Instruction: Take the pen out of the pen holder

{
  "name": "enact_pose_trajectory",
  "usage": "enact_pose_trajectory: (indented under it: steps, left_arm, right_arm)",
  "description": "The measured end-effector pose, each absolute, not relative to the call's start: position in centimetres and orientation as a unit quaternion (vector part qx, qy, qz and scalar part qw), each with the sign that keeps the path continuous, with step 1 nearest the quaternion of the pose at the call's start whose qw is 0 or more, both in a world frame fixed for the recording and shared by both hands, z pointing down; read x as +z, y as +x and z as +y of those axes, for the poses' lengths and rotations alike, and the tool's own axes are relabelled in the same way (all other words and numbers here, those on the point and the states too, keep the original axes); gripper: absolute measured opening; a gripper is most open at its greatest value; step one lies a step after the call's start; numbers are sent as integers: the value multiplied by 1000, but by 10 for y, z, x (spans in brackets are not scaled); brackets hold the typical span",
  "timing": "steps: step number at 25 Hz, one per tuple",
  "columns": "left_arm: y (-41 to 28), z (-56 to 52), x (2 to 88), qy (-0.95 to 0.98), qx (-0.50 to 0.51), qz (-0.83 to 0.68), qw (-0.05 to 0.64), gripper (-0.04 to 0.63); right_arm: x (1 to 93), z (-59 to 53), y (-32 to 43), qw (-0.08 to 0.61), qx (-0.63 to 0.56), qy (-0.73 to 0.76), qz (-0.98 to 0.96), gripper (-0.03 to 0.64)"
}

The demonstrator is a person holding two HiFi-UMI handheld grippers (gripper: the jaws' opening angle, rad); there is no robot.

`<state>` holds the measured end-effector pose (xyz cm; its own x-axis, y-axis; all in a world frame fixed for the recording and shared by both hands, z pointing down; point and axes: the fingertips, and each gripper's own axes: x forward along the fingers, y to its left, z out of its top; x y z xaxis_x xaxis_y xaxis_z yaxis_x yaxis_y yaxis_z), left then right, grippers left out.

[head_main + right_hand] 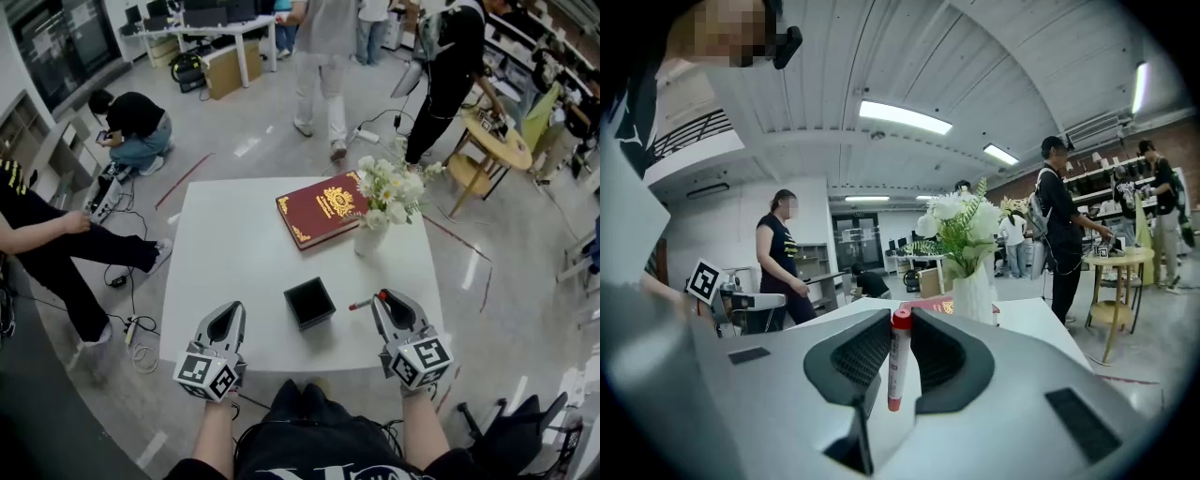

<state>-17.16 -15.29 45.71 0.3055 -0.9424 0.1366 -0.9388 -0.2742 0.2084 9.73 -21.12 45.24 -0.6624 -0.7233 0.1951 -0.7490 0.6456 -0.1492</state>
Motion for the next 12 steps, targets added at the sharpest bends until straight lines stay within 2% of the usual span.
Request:
enact_pose_trajectory:
  steps: [12]
  left_arm:
    - [-172,-149,457,797,-4,-590,127,2]
  right_arm:
    - [451,-209,97,53,113,407,-905,78]
